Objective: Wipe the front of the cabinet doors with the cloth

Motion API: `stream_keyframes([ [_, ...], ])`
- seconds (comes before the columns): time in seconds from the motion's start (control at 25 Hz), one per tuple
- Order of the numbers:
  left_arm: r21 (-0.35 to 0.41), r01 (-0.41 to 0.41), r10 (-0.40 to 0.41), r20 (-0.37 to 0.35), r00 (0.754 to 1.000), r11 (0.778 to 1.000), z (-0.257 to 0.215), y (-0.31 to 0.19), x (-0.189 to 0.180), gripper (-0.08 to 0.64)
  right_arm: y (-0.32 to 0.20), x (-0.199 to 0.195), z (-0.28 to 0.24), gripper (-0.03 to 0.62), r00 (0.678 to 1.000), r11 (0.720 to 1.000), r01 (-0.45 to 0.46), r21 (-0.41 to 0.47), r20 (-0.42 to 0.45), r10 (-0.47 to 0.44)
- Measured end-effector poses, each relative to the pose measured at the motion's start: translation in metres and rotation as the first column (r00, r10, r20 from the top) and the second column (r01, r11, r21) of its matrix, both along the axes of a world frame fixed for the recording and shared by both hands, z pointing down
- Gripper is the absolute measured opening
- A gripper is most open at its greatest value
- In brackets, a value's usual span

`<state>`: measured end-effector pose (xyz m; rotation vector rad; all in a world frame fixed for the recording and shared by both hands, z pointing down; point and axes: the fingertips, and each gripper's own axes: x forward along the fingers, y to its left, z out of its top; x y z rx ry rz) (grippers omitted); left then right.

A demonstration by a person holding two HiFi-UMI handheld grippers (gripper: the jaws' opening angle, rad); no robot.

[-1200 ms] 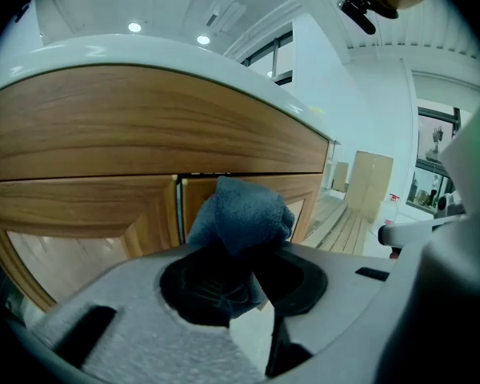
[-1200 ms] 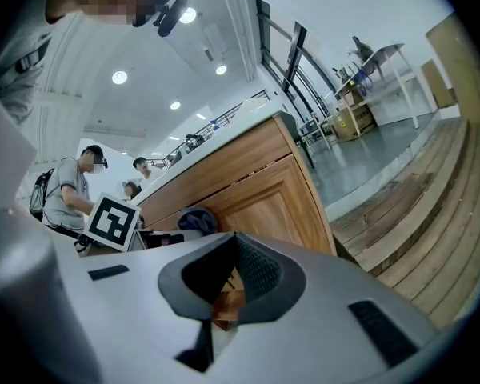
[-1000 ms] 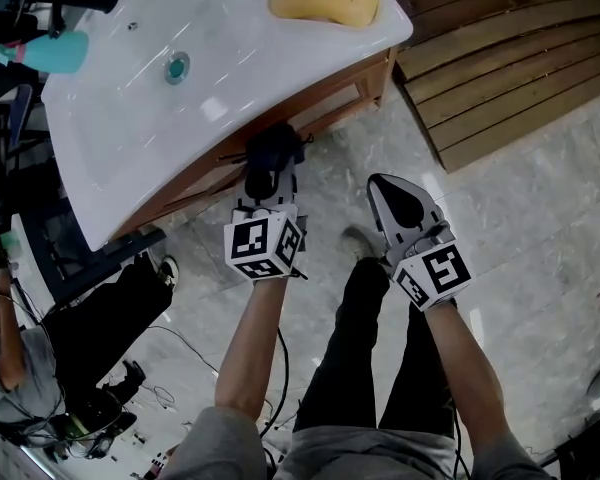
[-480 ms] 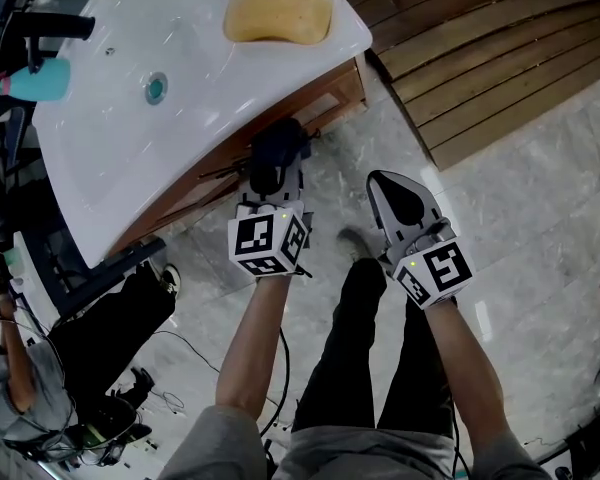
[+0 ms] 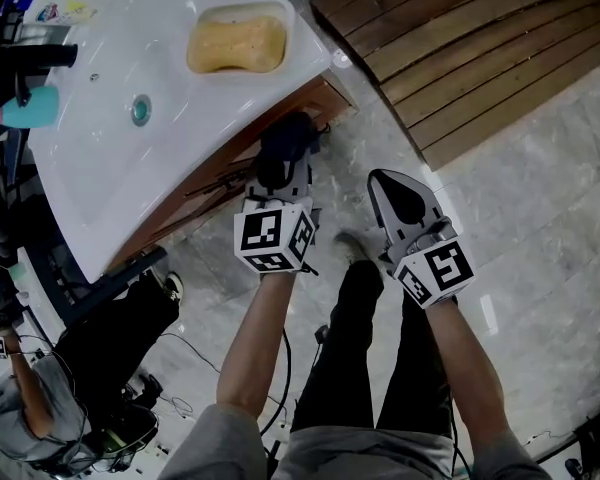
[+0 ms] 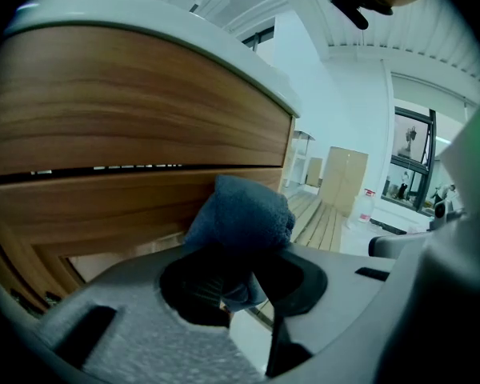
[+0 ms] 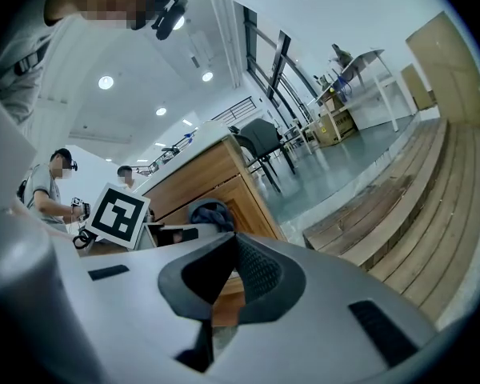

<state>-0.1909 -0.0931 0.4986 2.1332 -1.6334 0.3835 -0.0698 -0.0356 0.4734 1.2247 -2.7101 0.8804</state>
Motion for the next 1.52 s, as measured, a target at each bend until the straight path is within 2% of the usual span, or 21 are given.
stream_keyframes([
  [0.32, -0.015, -0.022, 0.022, -0.012, 1.0, 1.0, 0.004, -0.019, 0.029, 0.092, -0.008, 0.022, 0.003, 0.011, 1.0, 1.0, -0.025, -0.007, 0.003, 0.025],
  [0.56, -0.026, -0.018, 0.017, -0.027, 0.999, 1.0, 0.006, -0.023, 0.038, 0.092, -0.008, 0.031, 0.007, 0.011, 0.999, 0.999, -0.032, -0.012, 0.005, 0.032],
  [0.76, -0.008, -0.119, 0.119, -0.014, 0.993, 0.993, 0.003, -0.03, 0.066, 0.091, -0.004, 0.03, 0.009, 0.011, 1.0, 1.0, -0.022, -0.018, 0.003, 0.022],
  [0.88, 0.001, -0.136, 0.136, -0.026, 0.99, 0.991, 0.001, -0.034, 0.078, 0.092, 0.001, 0.027, 0.009, 0.011, 1.0, 1.0, -0.011, -0.019, 0.001, 0.011],
  [1.2, 0.048, -0.149, 0.151, -0.047, 0.987, 0.988, -0.015, -0.011, 0.084, 0.092, 0.017, 0.018, 0.006, 0.011, 1.0, 1.0, 0.021, -0.008, -0.001, -0.021],
  [1.52, 0.06, -0.117, 0.121, -0.057, 0.991, 0.991, -0.018, 0.036, 0.059, 0.092, 0.04, -0.008, 0.007, 0.011, 0.997, 0.997, 0.077, -0.013, -0.009, -0.078],
])
